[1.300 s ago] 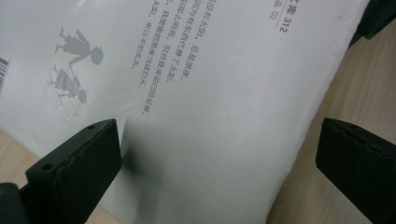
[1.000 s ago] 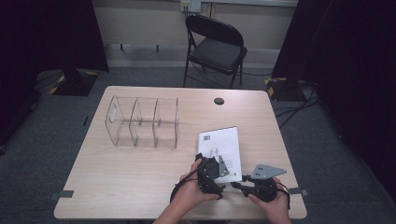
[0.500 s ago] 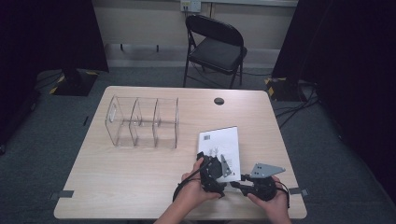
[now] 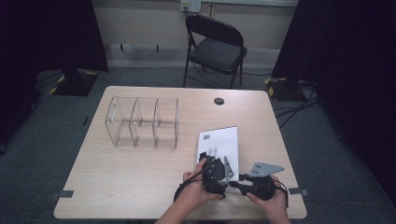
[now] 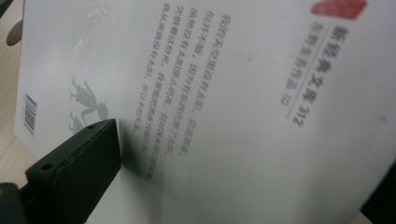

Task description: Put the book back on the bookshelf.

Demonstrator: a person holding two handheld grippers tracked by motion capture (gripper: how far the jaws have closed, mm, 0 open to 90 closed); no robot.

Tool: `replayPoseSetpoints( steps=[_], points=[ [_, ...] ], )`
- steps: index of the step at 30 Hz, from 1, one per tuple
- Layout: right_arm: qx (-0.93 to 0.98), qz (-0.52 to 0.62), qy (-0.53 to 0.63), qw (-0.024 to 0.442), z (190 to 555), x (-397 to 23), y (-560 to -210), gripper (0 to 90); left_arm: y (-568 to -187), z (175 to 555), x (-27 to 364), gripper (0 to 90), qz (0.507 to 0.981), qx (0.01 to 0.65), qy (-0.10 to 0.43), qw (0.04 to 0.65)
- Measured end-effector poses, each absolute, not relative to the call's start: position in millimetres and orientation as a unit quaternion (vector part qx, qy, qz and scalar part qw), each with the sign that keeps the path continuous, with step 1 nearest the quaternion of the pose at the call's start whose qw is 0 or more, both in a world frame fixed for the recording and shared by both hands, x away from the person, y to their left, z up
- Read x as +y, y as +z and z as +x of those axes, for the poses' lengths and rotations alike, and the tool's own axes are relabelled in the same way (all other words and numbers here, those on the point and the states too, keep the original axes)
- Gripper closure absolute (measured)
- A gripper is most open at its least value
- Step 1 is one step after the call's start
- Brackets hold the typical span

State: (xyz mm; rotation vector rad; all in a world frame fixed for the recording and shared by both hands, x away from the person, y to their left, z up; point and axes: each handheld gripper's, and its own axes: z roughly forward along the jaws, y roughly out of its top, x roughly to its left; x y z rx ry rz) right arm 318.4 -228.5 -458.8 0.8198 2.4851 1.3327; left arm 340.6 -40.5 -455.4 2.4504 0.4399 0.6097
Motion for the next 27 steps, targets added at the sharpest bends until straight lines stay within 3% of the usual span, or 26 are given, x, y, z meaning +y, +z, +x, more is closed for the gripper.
replayPoseSetpoints(
  steps=[6,9,27],
  points=[
    [0.847,0.271,0.446,0.1,317.0,-222.3,-459.3,69.3,-457.8,341.8,-40.2,1.1,0.915,0.159,0.25,0.275],
    [0.849,0.271,0.443,0.098,317.3,-222.3,-460.6,69.3,-456.3,341.6,-37.1,12.1,0.913,0.159,0.254,0.276],
    [0.849,0.297,0.418,0.126,330.0,-229.0,-476.8,62.5,-449.6,341.3,-37.7,16.3,0.925,0.148,0.233,0.26]
  ],
)
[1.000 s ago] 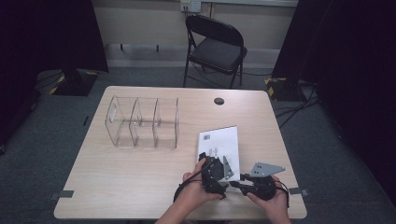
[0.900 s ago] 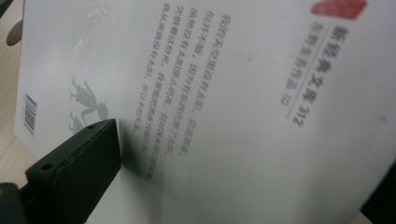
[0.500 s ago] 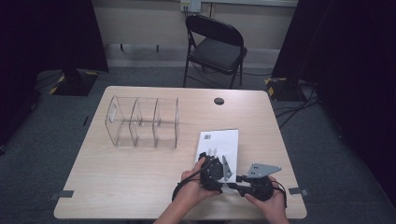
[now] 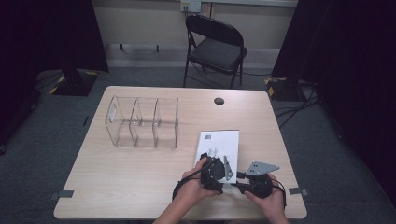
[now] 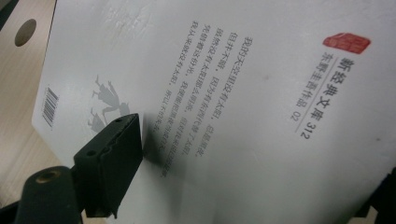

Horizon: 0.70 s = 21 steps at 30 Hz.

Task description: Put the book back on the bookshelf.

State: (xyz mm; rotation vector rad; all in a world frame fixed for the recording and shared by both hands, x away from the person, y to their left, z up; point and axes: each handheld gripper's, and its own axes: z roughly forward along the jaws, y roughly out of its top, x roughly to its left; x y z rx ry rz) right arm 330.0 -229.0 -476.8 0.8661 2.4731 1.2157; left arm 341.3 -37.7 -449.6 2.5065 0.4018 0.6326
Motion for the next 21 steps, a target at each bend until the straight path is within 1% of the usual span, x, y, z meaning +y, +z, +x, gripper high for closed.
replayPoseSetpoints(
  steps=[3,7,10,13,14,15,16,21],
  points=[
    [0.845,0.307,0.419,0.126,335.7,-225.8,-477.7,60.1,-449.3,340.2,-37.3,16.6,0.927,0.145,0.231,0.259],
    [0.841,0.311,0.425,0.126,335.9,-224.1,-476.3,60.8,-450.9,339.2,-34.8,16.0,0.921,0.147,0.234,0.273],
    [0.836,0.315,0.433,0.122,334.1,-225.6,-475.1,61.8,-452.9,340.2,-33.1,14.5,0.921,0.133,0.24,0.276],
    [0.83,0.325,0.436,0.118,332.8,-226.0,-473.9,61.9,-458.0,341.5,-34.2,9.6,0.921,0.132,0.252,0.266],
    [0.828,0.326,0.44,0.117,332.4,-225.8,-473.2,62.5,-460.3,342.2,-34.9,6.8,0.921,0.133,0.254,0.263],
    [0.83,0.321,0.44,0.117,332.0,-226.0,-471.8,62.9,-462.6,343.2,-35.9,1.9,0.922,0.133,0.254,0.259],
    [0.83,0.319,0.442,0.117,331.9,-225.6,-470.5,62.9,-463.5,343.4,-36.1,0.0,0.922,0.132,0.258,0.257],
    [0.83,0.328,0.439,0.107,332.9,-225.5,-470.5,62.9,-463.2,347.6,-35.1,0.0,0.922,0.131,0.253,0.261]
  ],
)
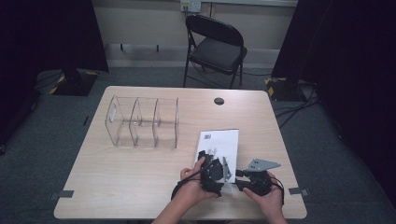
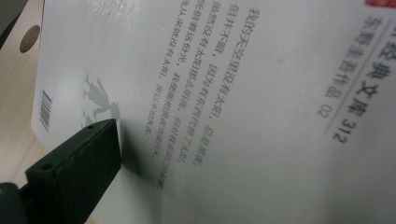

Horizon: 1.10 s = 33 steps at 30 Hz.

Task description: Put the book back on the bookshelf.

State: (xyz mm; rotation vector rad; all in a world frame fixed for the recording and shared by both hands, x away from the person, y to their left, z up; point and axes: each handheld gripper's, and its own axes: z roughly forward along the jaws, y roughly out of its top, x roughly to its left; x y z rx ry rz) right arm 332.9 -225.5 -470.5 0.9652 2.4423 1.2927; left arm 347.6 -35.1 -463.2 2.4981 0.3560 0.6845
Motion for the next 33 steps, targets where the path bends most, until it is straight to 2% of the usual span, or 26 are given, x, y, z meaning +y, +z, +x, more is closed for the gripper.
replayPoseSetpoints(
  steps=[8,12,16,18,23,28,33],
  points=[
    [0.831,0.32,0.444,0.1,333.2,-224.5,-467.5,63.4,-463.4,349.0,-34.7,0.5,0.92,0.136,0.261,0.26],
    [0.835,0.319,0.436,0.104,333.1,-223.7,-468.3,63.3,-460.8,345.3,-33.9,11.9,0.917,0.115,0.279,0.26],
    [0.836,0.316,0.435,0.107,333.3,-223.7,-468.2,62.9,-460.3,343.4,-33.9,15.2,0.916,0.109,0.285,0.26],
    [0.837,0.318,0.431,0.109,333.3,-224.0,-468.5,60.1,-459.6,341.1,-36.0,17.5,0.918,0.101,0.292,0.25],
    [0.833,0.33,0.433,0.103,336.4,-230.1,-471.2,41.8,-455.9,336.1,-40.8,25.1,0.921,0.09,0.3,0.231],
    [0.844,0.311,0.421,0.112,334.5,-239.3,-473.4,35.3,-446.6,335.7,-39.8,31.5,0.924,0.086,0.301,0.219],
    [0.861,0.289,0.402,0.112,332.7,-240.8,-480.9,32.5,-439.4,336.0,-40.7,36.2,0.927,0.087,0.301,0.207]
  ],
)
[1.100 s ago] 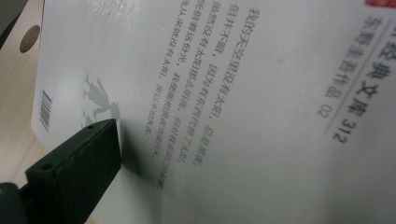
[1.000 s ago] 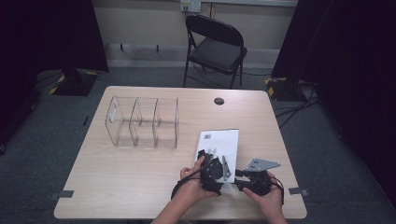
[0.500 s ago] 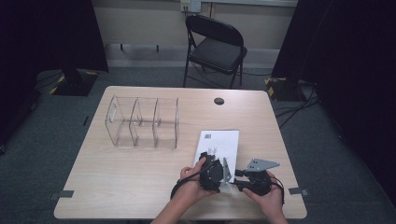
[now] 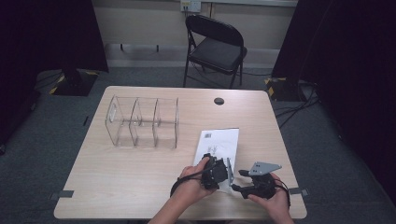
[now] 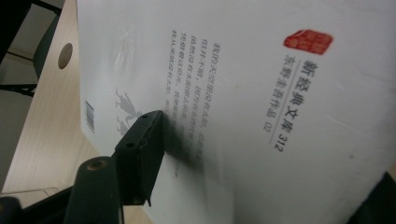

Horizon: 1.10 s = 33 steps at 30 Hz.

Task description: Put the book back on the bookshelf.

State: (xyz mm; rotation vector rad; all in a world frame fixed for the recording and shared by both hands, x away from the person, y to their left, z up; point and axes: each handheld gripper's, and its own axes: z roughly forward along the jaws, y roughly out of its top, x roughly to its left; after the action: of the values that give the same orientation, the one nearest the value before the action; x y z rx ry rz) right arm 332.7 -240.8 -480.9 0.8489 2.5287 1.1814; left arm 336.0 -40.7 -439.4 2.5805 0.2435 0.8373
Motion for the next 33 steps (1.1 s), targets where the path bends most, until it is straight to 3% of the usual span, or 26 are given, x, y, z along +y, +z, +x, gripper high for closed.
replayPoseSetpoints(
  steps=[19,33],
  points=[
    [0.86,0.234,0.433,0.136,329.1,-247.4,-482.6,27.2,-404.5,347.6,-40.7,48.4,0.929,0.1,0.295,0.198],
    [0.871,0.194,0.401,0.206,331.7,-246.5,-488.8,25.6,-388.2,355.9,-45.6,50.9,0.936,0.113,0.282,0.18]
  ],
)
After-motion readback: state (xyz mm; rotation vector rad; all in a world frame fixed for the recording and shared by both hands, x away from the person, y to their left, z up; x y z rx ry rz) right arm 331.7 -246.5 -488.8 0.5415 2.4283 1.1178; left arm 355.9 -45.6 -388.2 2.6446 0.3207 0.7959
